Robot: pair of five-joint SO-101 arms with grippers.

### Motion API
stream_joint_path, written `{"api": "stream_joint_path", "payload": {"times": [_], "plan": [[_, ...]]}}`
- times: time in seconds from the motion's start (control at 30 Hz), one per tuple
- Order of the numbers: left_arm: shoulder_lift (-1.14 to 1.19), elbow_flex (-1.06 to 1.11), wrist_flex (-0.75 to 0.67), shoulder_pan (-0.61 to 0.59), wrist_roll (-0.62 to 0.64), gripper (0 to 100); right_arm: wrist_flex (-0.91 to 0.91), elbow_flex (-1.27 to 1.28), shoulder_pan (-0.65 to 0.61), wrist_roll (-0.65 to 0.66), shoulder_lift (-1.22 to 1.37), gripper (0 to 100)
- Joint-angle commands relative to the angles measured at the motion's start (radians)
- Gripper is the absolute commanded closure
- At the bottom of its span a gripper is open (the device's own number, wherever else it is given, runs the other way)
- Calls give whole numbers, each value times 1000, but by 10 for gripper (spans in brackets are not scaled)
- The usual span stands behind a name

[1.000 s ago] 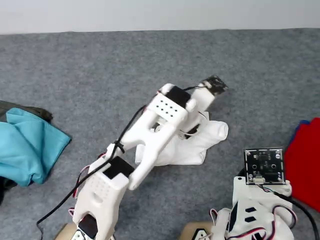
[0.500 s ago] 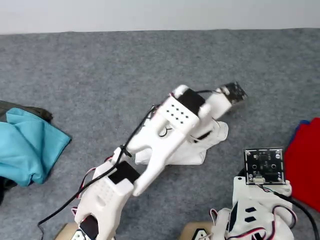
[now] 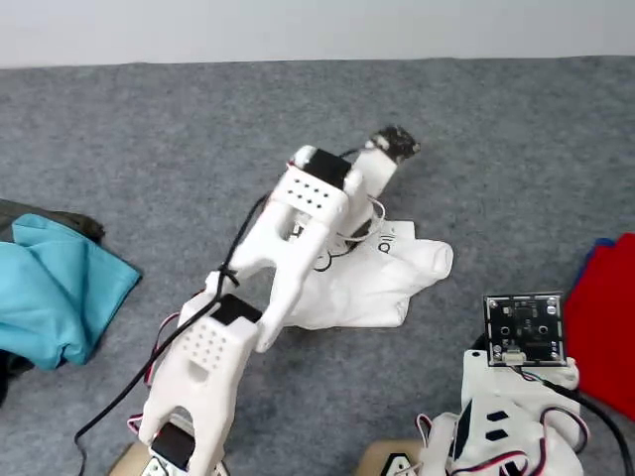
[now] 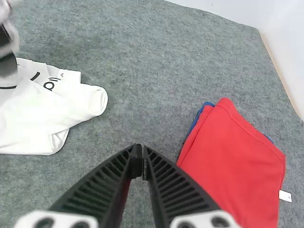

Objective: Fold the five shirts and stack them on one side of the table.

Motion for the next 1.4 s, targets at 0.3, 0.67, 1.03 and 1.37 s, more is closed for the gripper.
{"api": "stream_joint_path", "payload": {"times": [0.3,0.67,1.03,1.37], "plan": [[32,-36,110,155,-6,988,4,-3,13,11,-1,990],[-66,-33,187,247,0,992,4,-3,13,11,-1,990],[-256,97,184,379,34,992,-5,-3,13,11,-1,990],[-232,114,38,135,-25,992,-5,-3,13,11,-1,990]]}}
